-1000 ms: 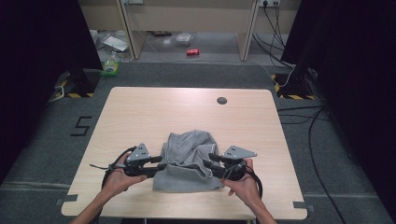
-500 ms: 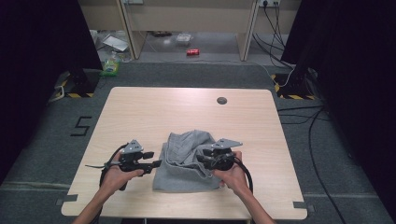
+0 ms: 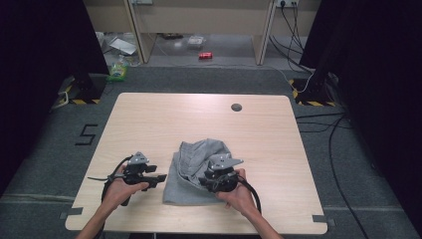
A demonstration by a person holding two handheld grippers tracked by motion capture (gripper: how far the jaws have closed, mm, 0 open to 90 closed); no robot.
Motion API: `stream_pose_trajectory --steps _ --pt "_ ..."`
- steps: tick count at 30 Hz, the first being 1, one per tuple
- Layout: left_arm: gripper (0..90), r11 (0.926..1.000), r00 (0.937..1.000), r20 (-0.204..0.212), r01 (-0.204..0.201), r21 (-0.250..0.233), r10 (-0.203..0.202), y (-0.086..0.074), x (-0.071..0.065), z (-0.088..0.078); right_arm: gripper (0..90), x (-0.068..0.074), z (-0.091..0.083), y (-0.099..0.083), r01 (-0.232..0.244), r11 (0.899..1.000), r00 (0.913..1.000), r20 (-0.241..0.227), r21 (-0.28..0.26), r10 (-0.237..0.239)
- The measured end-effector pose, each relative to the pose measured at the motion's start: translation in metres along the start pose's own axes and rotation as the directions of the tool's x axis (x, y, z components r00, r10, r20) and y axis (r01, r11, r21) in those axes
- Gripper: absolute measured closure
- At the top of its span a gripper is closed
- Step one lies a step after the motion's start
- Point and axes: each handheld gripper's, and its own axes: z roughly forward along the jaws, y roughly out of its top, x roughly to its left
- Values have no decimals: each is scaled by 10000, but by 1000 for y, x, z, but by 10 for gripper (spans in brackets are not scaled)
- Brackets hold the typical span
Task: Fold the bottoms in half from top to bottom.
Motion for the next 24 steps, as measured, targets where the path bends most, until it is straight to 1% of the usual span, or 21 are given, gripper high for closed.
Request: stream_pose_trajectory --steps 4,6,9,13,15,17,19,20,22,24 --pt "370 9995 10000 -76 33 299 -31 -3 3 3 634 12 3 -9 406 9985 9991 87 360 -410" --pt "367 9991 9999 -161 -33 427 40 -4 4 5 622 14 2 -8 396 9987 9992 67 312 -398" --pt "359 9976 9993 -322 -144 675 166 -6 5 7 604 14 -4 0 387 9992 9992 42 29 -387" --pt "354 9971 9984 -507 -232 727 269 -6 5 8 564 9 -9 21 516 9979 9986 170 -394 -510" --pt "353 9963 9970 -632 -393 760 442 -7 4 8 540 4 -9 32 586 9972 9980 244 -468 -575" --pt "352 9955 9961 -667 -517 797 571 -7 3 8 520 -1 -6 46 548 9975 9982 280 -445 -536" --pt "350 9942 9949 -696 -665 840 725 -8 2 8 497 -7 -1 58 558 9976 9978 389 -417 -542" --pt "350 9936 9941 -739 -727 860 792 -8 2 8 482 -11 3 65 475 9980 9980 435 -411 -457" --pt "348 9912 9906 -875 -969 907 1048 -8 -1 9 467 -16 11 76 272 9985 9988 414 -471 -252" --pt "334 9911 9898 -954 -967 912 1053 -8 -2 10 444 -20 18 85 342 9984 9984 476 -447 -320"
